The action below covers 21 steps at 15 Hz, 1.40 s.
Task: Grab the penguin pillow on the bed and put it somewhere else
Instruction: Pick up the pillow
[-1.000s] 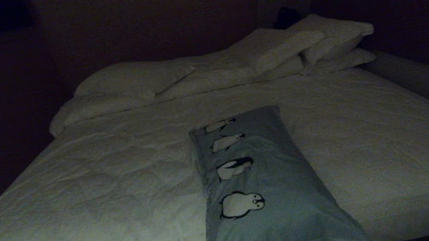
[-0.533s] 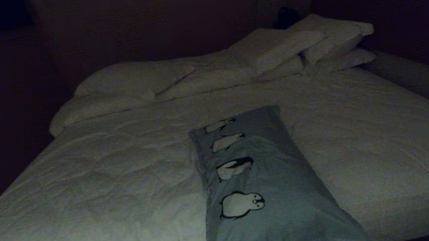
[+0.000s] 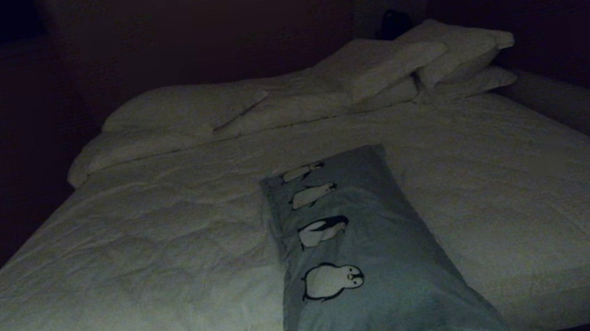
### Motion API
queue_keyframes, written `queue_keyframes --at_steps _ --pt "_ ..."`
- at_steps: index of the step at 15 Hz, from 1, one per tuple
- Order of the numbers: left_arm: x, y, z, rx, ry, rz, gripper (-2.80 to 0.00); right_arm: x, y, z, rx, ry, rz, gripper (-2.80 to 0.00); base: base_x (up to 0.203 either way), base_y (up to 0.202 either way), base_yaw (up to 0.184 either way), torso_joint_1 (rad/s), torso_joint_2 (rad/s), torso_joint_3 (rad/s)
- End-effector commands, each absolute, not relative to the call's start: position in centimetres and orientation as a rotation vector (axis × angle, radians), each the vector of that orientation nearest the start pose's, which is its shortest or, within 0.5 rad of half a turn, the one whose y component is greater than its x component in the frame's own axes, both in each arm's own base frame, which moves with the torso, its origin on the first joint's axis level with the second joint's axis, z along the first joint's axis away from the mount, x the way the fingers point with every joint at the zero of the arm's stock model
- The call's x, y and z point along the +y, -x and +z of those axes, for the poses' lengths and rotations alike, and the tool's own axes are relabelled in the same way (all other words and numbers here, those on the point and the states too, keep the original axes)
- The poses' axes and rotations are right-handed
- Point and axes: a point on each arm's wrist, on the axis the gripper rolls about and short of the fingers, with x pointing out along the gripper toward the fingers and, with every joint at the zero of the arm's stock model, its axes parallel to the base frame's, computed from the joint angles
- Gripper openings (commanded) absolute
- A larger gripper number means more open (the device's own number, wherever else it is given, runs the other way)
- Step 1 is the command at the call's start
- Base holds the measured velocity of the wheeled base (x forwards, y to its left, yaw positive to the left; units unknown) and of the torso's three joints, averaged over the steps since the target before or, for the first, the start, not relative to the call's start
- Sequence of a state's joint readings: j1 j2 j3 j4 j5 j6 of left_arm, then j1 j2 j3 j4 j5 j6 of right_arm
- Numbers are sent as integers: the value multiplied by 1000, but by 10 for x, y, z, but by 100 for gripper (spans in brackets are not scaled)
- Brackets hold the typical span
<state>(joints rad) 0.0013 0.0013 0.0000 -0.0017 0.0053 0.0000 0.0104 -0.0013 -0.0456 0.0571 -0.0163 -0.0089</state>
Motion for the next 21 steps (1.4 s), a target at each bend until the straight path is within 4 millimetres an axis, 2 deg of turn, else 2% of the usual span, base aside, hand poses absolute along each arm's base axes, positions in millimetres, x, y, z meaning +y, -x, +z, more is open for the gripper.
queue_keyframes --at_steps 1,3,5,9,12,14,17,21 --pt "0 23 76 -1 0 8 -280 -1 29 81 61 16 2 -280 0 0 0 0 0 0" --pt "0 23 76 0 0 8 -280 0 31 88 38 20 23 -280 0 0 0 0 0 0" --pt "0 23 76 0 -2 8 -280 1 36 113 25 2 65 -280 0 0 0 0 0 0" --pt "0 23 76 0 -1 8 -280 2 18 144 142 -56 134 -280 0 0 0 0 0 0" --pt "0 23 76 0 0 8 -280 4 -23 171 280 -165 165 -280 0 0 0 0 0 0" --pt "0 23 76 -2 0 8 -280 6 -63 186 347 -242 194 -280 0 0 0 0 0 0" --pt "0 23 76 0 -2 8 -280 9 -122 197 405 -310 237 -280 0 0 0 0 0 0" --pt "0 23 76 -2 0 8 -280 7 -196 201 442 -351 231 -280 0 0 0 0 0 0"
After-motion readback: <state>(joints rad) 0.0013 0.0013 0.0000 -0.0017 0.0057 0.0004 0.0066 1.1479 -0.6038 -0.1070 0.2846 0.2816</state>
